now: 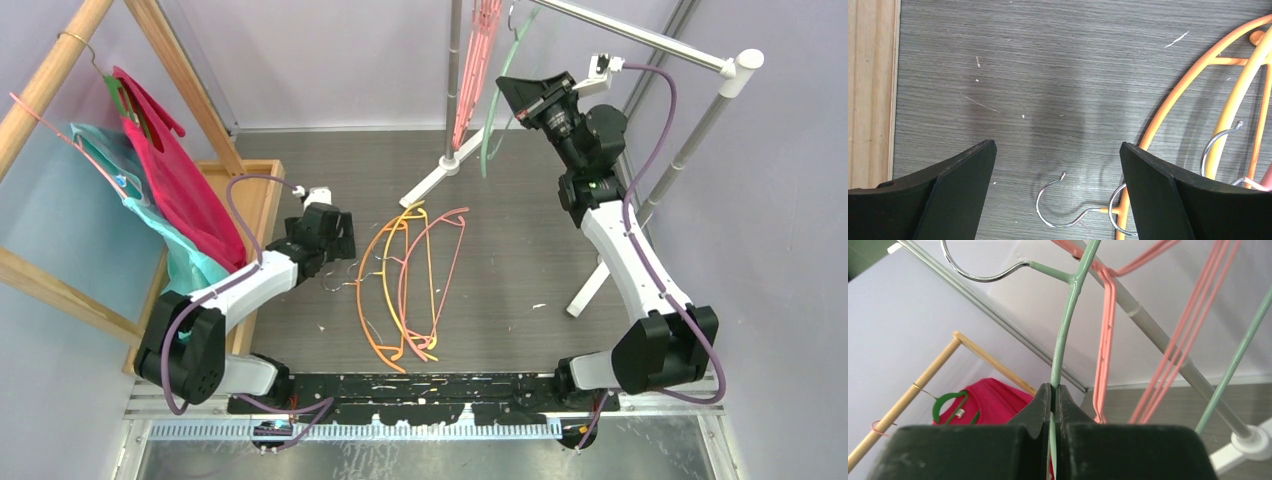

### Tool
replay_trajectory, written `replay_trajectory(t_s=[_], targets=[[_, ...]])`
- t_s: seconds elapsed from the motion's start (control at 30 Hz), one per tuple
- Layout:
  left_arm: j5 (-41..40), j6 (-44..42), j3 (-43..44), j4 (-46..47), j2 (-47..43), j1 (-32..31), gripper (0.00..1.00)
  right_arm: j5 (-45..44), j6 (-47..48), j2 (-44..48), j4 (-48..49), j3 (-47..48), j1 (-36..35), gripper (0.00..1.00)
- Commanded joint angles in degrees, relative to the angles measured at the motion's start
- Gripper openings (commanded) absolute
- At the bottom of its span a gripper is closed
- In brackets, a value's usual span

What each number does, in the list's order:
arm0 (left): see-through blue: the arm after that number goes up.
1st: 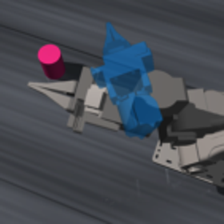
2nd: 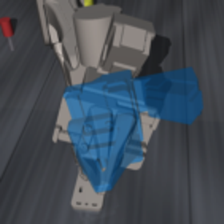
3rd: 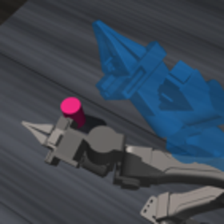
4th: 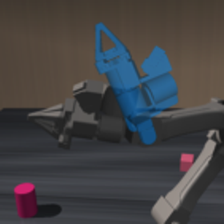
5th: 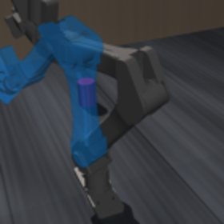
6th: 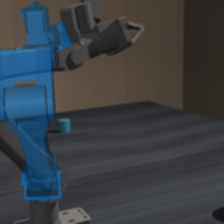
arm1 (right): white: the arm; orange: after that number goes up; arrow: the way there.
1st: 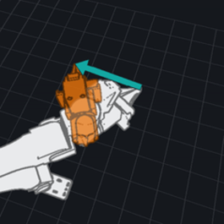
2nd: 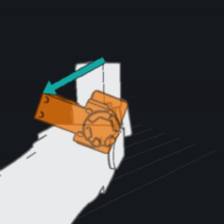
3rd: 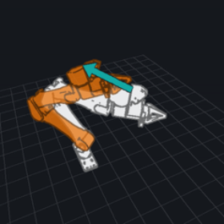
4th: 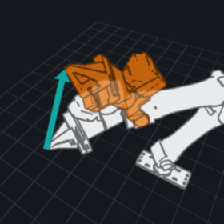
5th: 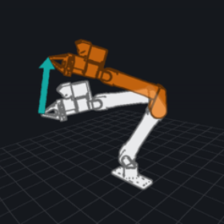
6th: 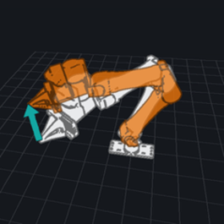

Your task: Organize the hangers

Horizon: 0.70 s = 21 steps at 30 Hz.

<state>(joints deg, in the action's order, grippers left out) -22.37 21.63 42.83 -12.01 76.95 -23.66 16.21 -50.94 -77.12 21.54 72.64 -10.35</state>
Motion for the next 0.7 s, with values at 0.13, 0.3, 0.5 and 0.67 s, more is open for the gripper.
replay_trajectory(t_s=[0.13,0.3,0.5,0.67], targets=[[-1.19,-0.09,1.35,2.04,1.07,0.02,0.98,0.48,-2.32,-2.58,11.41,7.68,0.48,0.01],[-1.03,-0.09,1.47,1.99,1.35,0.02,0.98,0.14,-3.17,-7.29,11.13,10.81,0.78,0.01],[-1.23,-0.27,1.55,1.99,1.72,0.02,0.98,-0.52,-4.22,-12.28,11.89,13.71,1.23,0.01],[-1.21,-0.34,1.72,1.99,2.26,0.01,0.98,-0.43,-4.78,-15.4,12.18,16.46,1.47,0.01]])
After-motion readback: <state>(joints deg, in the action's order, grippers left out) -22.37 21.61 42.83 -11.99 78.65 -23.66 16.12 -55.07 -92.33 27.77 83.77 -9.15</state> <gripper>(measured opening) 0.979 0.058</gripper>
